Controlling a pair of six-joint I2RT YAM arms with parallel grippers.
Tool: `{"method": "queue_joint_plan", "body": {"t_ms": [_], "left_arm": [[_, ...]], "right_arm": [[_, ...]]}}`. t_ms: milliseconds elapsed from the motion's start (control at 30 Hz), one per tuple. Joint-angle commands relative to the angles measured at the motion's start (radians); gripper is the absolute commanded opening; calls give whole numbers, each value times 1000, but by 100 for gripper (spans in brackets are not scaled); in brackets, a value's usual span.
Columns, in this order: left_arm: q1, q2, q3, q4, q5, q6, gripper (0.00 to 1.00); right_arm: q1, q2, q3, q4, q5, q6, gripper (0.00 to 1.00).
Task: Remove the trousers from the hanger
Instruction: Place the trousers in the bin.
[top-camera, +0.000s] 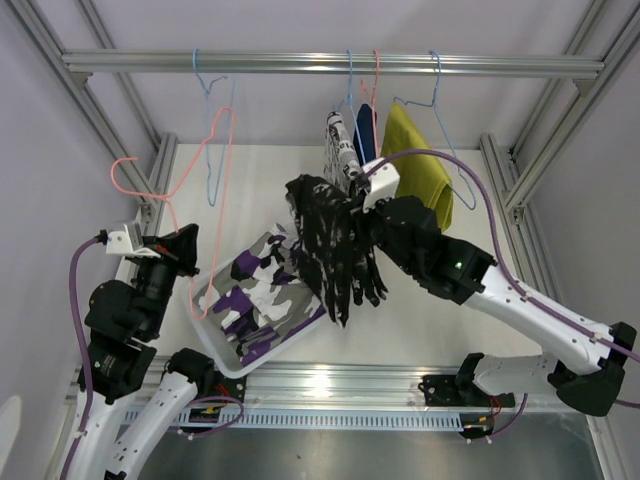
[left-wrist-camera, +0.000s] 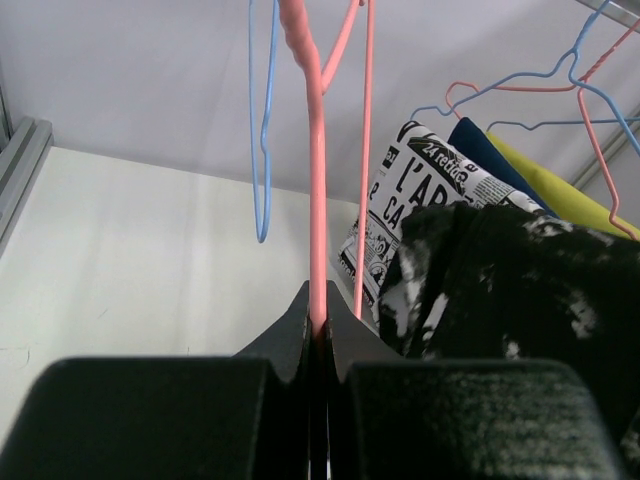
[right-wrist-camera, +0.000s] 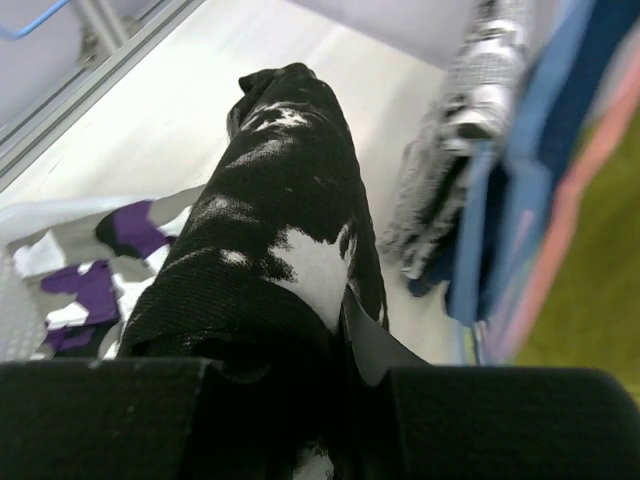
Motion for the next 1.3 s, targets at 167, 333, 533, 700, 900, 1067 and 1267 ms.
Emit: {"method": "queue_joint_plan", "body": {"t_ms": [167,333,533,700,900,1067,1267], "left_arm": [[9,19,-5,33,11,18,0],[9,27,-5,33,29,12,0],[9,34,0,27,42,10,0],[9,50,9,15,51,10,0],[9,56,8,15,52,13,0],[9,60,6,16,63,12,0],[9,59,3,16,63,7,1]], "right_arm": [[-138,-121,55,94,-56,5,0],[-150,-101,39,125,-116,11,0],[-103,-21,-22,218,-158,45,0],[-11,149,10,267,-125,37,0],[83,336,127,300,-122,33,0],[144,442,226,303,-121,24,0],[218,493,309,298,-115,22,0]]}}
